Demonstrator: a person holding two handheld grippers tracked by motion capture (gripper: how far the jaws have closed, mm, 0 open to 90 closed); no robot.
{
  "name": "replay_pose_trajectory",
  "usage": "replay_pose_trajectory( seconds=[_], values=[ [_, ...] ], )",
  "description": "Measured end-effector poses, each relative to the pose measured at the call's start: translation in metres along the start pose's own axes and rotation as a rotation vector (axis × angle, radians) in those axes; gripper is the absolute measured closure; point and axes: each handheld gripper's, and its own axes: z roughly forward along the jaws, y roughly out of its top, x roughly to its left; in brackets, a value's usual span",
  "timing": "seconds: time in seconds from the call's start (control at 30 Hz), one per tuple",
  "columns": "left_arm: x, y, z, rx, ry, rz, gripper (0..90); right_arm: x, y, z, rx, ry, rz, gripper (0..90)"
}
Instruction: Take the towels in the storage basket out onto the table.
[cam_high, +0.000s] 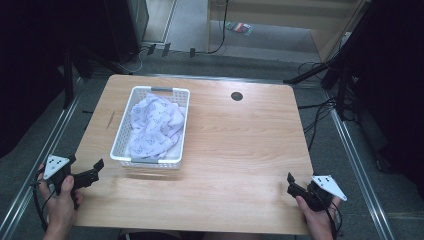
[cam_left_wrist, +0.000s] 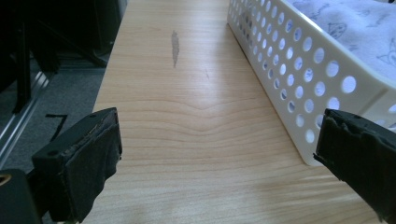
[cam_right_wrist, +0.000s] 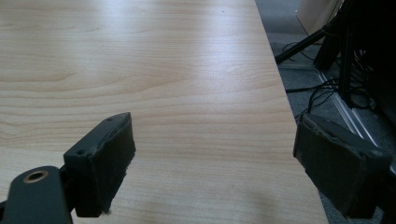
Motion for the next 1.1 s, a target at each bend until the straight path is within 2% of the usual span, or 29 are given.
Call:
replay_pose_trajectory(
  seconds=[0.1, 0.2, 0.27, 0.43, 0.5, 0.53, 0.6, 0.87, 1.1],
  values=[
    [0.000, 0.002, -0.003, -0.013, -0.010, -0.004, 1.1, 0.000, 0.000, 0.000, 0.001, 0.000, 0.002, 13.1],
    [-0.002, 0.004, -0.005, -0.016, -0.007, 0.014, 1.1, 0.000, 0.000, 0.000, -0.001, 0.001, 0.002, 13.1],
    [-0.003, 0.006, -0.007, -0.019, -0.020, 0.011, 1.1, 0.000, 0.000, 0.000, -0.001, 0.000, 0.001, 13.1],
    [-0.007, 0.017, -0.015, -0.056, -0.029, -0.008, 1.1, 0.000, 0.000, 0.000, -0.001, 0.003, 0.004, 13.1],
    [-0.007, 0.021, -0.018, -0.061, -0.062, -0.027, 1.1, 0.000, 0.000, 0.000, 0.001, 0.002, 0.002, 13.1],
    [-0.007, 0.021, -0.018, -0.061, -0.062, -0.027, 1.1, 0.000, 0.000, 0.000, 0.001, 0.001, 0.002, 13.1],
    [-0.011, 0.027, -0.019, -0.049, -0.058, -0.007, 1.1, 0.000, 0.000, 0.000, 0.000, 0.000, 0.005, 13.1],
    [-0.028, 0.048, -0.018, -0.028, -0.093, 0.034, 1.1, -0.001, 0.000, 0.000, 0.001, -0.003, 0.009, 13.1],
    [-0.044, 0.069, -0.010, 0.027, -0.129, 0.077, 0.0, -0.001, 0.000, 0.000, 0.001, -0.002, 0.008, 13.2]
  ],
)
